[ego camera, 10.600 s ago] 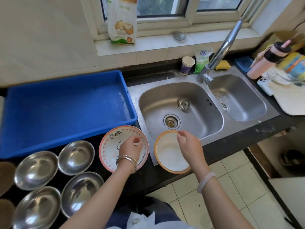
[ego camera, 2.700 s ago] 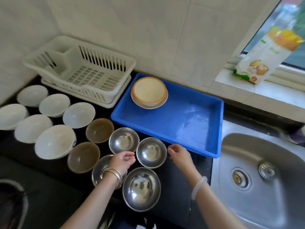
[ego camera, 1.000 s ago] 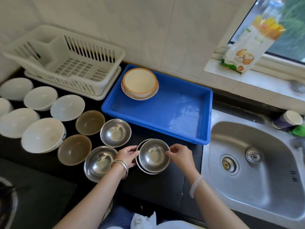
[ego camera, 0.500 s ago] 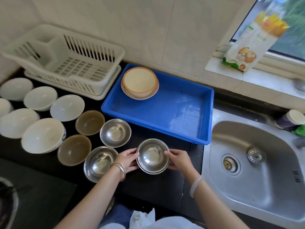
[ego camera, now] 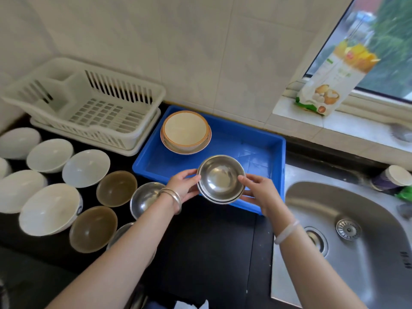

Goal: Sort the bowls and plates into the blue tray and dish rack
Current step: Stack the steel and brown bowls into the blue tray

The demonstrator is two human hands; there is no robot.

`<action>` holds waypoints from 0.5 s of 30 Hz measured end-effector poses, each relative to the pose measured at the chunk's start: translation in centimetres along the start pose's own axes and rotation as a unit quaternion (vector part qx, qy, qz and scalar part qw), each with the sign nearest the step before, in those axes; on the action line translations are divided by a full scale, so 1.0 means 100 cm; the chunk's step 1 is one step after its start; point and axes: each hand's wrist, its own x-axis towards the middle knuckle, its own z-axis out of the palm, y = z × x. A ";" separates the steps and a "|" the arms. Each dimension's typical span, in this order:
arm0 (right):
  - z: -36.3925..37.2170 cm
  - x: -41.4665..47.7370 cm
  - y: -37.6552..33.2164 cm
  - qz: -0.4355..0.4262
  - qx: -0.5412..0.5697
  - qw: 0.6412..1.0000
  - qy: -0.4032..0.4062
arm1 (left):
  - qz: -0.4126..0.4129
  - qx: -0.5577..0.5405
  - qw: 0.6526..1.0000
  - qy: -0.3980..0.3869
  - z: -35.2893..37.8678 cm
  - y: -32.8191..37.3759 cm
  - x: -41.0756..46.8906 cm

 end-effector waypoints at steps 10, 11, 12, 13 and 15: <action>-0.015 0.077 -0.017 0.052 0.028 0.998 0.038 | -0.063 -0.022 0.998 0.000 0.050 0.008 0.085; -0.015 0.083 -0.016 0.061 0.031 0.997 0.041 | -0.075 -0.025 0.997 0.002 0.052 0.007 0.091; -0.015 0.088 -0.015 0.070 0.033 0.996 0.042 | -0.084 -0.029 0.996 0.005 0.054 0.006 0.096; -0.014 0.093 -0.014 0.077 0.035 0.995 0.043 | -0.089 -0.035 0.995 0.009 0.055 0.004 0.102; -0.014 0.103 -0.013 0.087 0.050 0.994 0.046 | -0.090 -0.043 0.995 0.015 0.058 0.003 0.111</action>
